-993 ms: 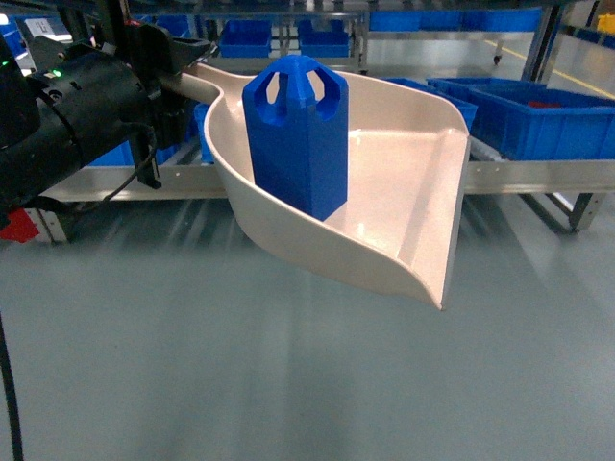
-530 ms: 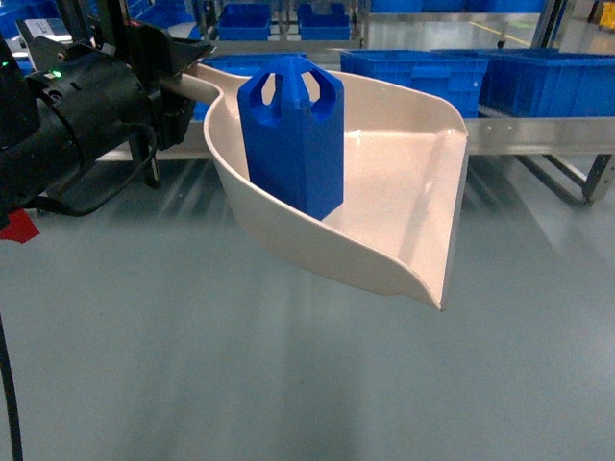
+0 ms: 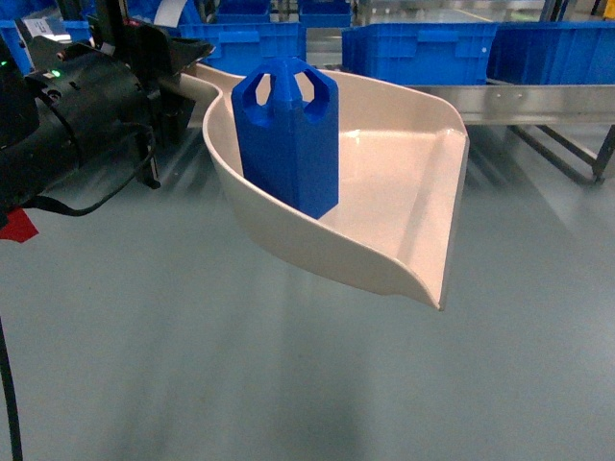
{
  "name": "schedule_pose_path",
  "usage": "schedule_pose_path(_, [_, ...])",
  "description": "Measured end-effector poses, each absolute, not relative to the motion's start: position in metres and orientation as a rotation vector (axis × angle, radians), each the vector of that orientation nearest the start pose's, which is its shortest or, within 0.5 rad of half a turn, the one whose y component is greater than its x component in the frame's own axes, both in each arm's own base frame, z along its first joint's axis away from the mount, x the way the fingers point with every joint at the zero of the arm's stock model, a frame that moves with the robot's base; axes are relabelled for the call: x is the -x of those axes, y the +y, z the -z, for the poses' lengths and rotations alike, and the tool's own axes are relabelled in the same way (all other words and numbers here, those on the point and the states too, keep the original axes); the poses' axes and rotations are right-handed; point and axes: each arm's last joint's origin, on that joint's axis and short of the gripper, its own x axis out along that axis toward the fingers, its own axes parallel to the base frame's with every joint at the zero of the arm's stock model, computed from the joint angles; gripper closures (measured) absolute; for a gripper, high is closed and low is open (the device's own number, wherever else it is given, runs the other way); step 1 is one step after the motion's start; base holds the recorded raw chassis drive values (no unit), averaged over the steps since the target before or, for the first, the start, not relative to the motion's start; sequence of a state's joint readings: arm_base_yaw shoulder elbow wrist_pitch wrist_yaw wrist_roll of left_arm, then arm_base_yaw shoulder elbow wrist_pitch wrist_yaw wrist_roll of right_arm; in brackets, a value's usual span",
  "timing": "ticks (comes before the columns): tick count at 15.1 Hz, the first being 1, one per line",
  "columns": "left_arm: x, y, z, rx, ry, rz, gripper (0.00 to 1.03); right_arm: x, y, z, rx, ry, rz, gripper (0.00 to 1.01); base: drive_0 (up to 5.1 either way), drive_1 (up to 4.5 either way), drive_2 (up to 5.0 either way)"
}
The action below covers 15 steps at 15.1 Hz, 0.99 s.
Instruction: Place part in tray to right shelf
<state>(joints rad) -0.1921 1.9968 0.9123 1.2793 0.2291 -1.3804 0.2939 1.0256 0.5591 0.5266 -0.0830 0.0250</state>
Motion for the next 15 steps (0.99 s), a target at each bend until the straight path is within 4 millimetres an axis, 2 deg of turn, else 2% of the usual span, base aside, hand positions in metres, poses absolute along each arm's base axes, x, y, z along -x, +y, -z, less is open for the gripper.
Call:
schedule_pose_path(2, [-0.3823,-0.0810,-0.1739,1.350,0.125,0.486,0.90,-0.2150,0.0676,-0.2784,-0.031,-0.055,-0.378,0.03,0.0,0.00,0.0])
schedule_pose_path(15, [-0.3824,-0.0809,-0.1741,1.350,0.124,0.487,0.90,-0.2149,0.0676,-0.2789,-0.031,-0.059,-0.378,0.03,-0.1,3.96,-4.1])
